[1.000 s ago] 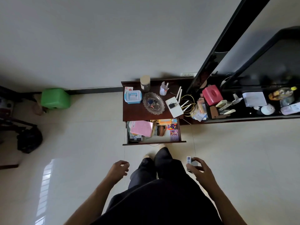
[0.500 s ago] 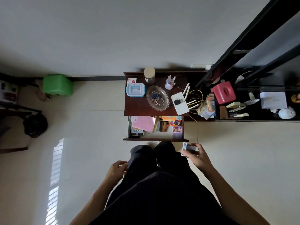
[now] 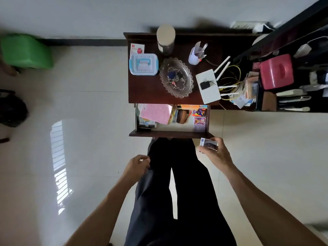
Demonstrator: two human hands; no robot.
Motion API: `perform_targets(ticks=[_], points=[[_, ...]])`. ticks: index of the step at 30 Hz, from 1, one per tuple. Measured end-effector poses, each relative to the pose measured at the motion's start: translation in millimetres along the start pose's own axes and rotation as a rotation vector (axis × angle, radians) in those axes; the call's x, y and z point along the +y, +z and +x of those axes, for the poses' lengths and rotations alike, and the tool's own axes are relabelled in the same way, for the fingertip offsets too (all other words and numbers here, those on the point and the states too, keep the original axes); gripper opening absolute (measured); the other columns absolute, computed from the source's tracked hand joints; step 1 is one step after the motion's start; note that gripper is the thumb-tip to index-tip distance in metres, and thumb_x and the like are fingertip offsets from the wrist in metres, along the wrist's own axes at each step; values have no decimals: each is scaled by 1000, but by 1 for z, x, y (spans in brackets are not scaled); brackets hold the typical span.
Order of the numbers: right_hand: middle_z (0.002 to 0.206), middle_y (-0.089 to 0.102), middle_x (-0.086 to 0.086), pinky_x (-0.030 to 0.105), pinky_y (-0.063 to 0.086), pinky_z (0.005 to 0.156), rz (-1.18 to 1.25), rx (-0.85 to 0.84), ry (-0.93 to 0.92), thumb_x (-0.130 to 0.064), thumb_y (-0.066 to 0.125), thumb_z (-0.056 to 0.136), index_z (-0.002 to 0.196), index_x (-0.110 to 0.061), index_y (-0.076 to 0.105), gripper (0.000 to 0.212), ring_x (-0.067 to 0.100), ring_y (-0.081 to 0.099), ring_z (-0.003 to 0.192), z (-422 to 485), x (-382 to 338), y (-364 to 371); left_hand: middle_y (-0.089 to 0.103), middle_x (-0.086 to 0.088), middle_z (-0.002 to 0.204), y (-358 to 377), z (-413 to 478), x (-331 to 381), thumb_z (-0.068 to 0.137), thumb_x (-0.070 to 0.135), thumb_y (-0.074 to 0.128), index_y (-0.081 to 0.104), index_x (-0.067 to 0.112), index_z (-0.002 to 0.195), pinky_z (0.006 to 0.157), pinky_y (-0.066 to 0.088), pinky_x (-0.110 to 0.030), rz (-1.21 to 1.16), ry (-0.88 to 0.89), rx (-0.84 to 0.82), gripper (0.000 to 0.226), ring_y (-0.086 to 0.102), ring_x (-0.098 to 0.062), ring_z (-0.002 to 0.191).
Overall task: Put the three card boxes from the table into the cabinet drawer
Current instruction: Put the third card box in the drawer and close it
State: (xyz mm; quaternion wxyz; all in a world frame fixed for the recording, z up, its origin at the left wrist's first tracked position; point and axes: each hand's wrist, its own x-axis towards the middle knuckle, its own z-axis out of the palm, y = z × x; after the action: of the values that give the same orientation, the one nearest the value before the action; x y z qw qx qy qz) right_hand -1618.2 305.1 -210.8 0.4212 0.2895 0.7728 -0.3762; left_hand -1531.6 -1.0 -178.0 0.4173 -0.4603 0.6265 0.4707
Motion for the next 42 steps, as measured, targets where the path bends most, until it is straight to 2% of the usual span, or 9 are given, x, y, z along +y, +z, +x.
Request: perform_targets(ticks=[3,9,13,18,21,27,33,39,42], points=[[101,63,-15,21,43,62,-60,-46,53,-45,83,73,124,-28,47,64,0,62,86,58,22,23,72,-1,81,19,61,-5,92,28,58,68,23,100,62,51,-25,-34,-21,-12,14,63,-11,64],[94,59,-22,8,41,53,-123,20,64,-31,88,76,118,-25,47,59,-6,59,78,174,67,66,74,-7,84,57,182,-35,93,26,58,67,16,101,49,48,-23,-235,-209,-2,16,67,-15,63],[98,62,-9,15,45,57,-179,112,-8,-32,90,72,116,-18,48,63,1,62,78,238,89,91,76,-14,90,75,249,-54,93,22,59,65,12,101,55,54,-27,-406,-334,21,14,71,-22,73],[121,59,13,42,60,81,-251,192,-27,-38,89,67,119,-16,47,71,28,63,103,299,110,116,73,-19,90,91,318,-65,92,25,62,60,7,92,57,56,-27,-566,-380,56,18,68,-24,71],[124,51,15,39,57,76,-389,186,-7,-44,88,69,122,-18,43,75,24,55,97,325,122,124,72,-19,91,96,350,-65,90,32,66,61,10,95,57,54,-26,-621,-392,106,23,69,-26,77],[128,44,20,44,60,77,-569,221,2,-42,86,73,134,-11,39,83,36,63,98,360,142,137,69,-15,69,107,390,-68,94,17,61,58,-9,116,34,45,-14,-547,-341,191,34,63,-8,38],[135,45,22,52,51,99,-816,268,12,-50,81,76,139,-10,40,85,40,54,121,384,145,145,71,-21,81,109,402,-81,91,18,65,63,-9,106,39,48,-15,-503,-297,227,31,67,-11,48],[134,44,20,49,49,100,-988,279,-4,-42,82,77,132,-7,48,74,38,51,121,397,142,150,72,-24,93,113,405,-83,91,16,65,60,-5,104,39,48,-15,-519,-280,244,25,68,-13,52],[137,43,21,49,53,99,-985,270,9,-38,80,82,134,-3,46,71,38,55,120,402,141,151,69,-19,83,116,405,-80,93,15,61,55,-6,112,39,48,-14,-538,-286,235,29,66,-10,46]])
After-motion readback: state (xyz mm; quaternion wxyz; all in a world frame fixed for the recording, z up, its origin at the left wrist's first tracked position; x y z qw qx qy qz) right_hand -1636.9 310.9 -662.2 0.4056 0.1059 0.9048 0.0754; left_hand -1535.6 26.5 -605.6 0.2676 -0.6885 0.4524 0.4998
